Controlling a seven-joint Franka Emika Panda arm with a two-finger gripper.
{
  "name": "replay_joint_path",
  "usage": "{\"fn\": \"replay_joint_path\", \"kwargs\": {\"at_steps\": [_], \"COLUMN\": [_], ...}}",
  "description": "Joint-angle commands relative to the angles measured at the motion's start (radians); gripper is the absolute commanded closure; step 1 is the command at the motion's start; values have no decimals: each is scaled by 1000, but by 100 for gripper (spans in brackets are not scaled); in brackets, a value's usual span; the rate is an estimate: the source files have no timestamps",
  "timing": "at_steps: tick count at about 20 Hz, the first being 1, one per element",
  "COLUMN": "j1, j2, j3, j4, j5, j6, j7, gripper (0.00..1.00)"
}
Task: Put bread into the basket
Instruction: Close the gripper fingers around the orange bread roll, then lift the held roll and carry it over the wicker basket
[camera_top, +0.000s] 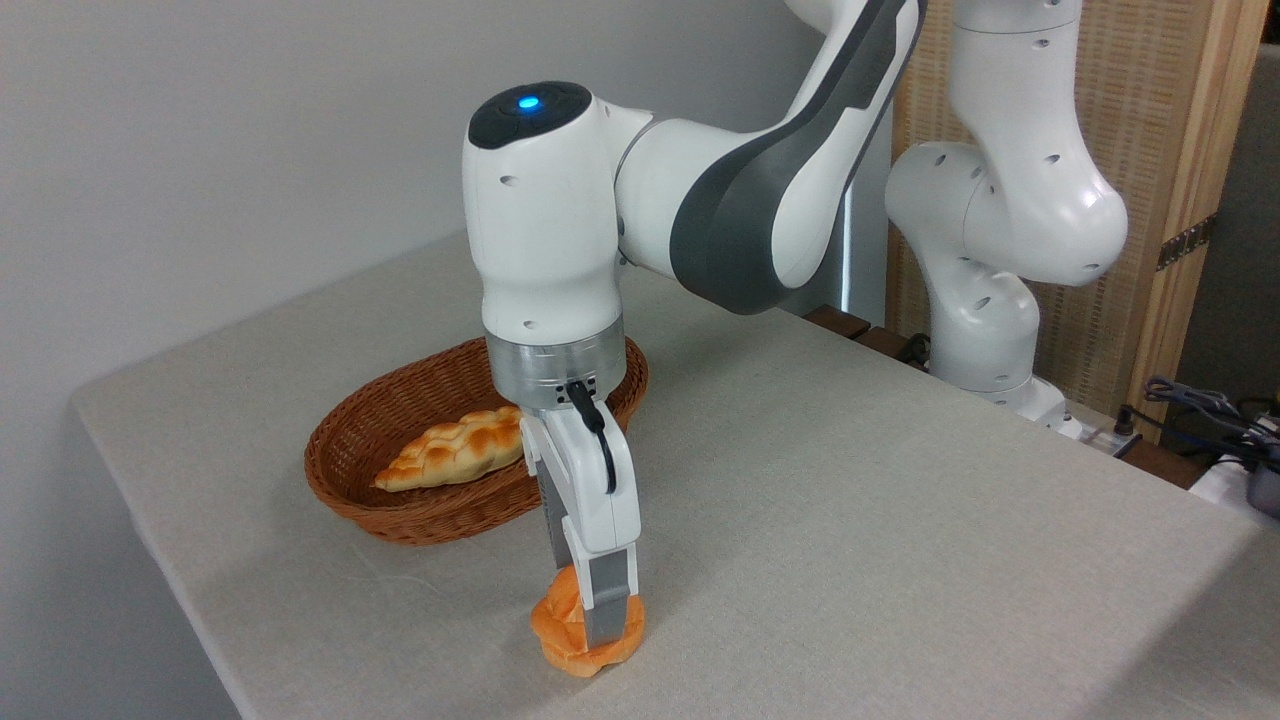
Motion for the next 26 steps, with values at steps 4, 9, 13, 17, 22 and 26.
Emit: {"fn": "replay_joint_path", "kwargs": {"at_steps": [4, 9, 13, 17, 22, 26], "j1": [-8, -8, -8, -6, -6, -6], "j2": [5, 12, 12, 12, 18, 18], "j3": [10, 8, 8, 8, 8, 8], "j4": [-24, -26, -24, -24, -23, -21], "j5": [77, 78, 71, 63, 60, 60], "j6": [19, 19, 19, 19, 19, 19], "j7": [42, 45, 45, 43, 43, 42], "gripper": [7, 25, 58, 69, 73, 76]}}
